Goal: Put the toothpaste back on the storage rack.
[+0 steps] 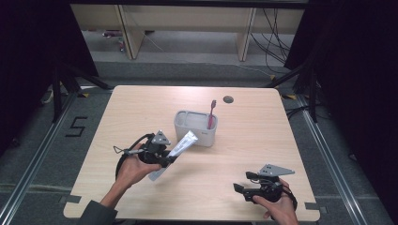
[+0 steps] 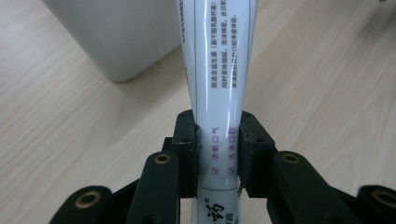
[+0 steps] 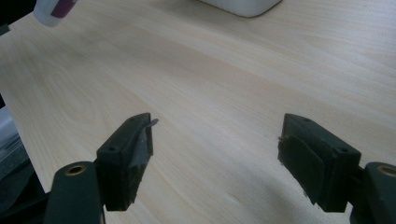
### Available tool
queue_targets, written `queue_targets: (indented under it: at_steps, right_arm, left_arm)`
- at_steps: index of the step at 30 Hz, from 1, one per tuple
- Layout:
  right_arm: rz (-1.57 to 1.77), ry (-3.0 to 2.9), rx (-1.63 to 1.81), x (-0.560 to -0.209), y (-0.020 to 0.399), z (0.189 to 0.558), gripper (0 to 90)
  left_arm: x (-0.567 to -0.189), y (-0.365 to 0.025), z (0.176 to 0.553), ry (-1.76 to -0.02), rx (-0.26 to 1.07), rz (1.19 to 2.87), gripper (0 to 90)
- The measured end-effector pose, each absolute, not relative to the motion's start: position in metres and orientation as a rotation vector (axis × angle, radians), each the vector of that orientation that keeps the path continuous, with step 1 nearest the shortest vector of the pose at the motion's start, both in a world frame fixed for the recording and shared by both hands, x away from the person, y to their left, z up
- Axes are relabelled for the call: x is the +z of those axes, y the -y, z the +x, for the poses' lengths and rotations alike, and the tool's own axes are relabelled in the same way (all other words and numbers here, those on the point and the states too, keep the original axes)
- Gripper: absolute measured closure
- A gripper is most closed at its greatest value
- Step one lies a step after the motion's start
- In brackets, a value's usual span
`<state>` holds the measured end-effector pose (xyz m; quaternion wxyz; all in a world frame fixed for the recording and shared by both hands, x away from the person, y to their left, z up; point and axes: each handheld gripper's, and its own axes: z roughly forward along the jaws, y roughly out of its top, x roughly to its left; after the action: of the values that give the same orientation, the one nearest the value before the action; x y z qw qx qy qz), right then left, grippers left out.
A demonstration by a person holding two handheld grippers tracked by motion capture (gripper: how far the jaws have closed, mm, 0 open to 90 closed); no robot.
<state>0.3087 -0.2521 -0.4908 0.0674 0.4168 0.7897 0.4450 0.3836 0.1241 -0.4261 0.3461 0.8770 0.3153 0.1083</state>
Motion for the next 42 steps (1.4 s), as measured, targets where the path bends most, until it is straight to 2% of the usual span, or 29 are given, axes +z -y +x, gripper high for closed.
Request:
queue_targets:
  at_steps: [19,24,42]
  right_arm:
    - [1.229,-2.380,1.342,-0.493,0.254,0.311,26.8]
    - [1.212,-2.369,1.311,-0.491,0.256,0.311,26.8]
    - [1.228,-2.358,1.354,-0.493,0.256,0.312,26.8]
  left_arm:
    - [-0.400,-0.113,0.390,-0.823,0.361,2.004,71.5]
    - [-0.395,-0.107,0.393,-0.809,0.376,2.011,71.5]
    - [-0.367,-0.091,0.411,-0.790,0.438,1.850,71.6]
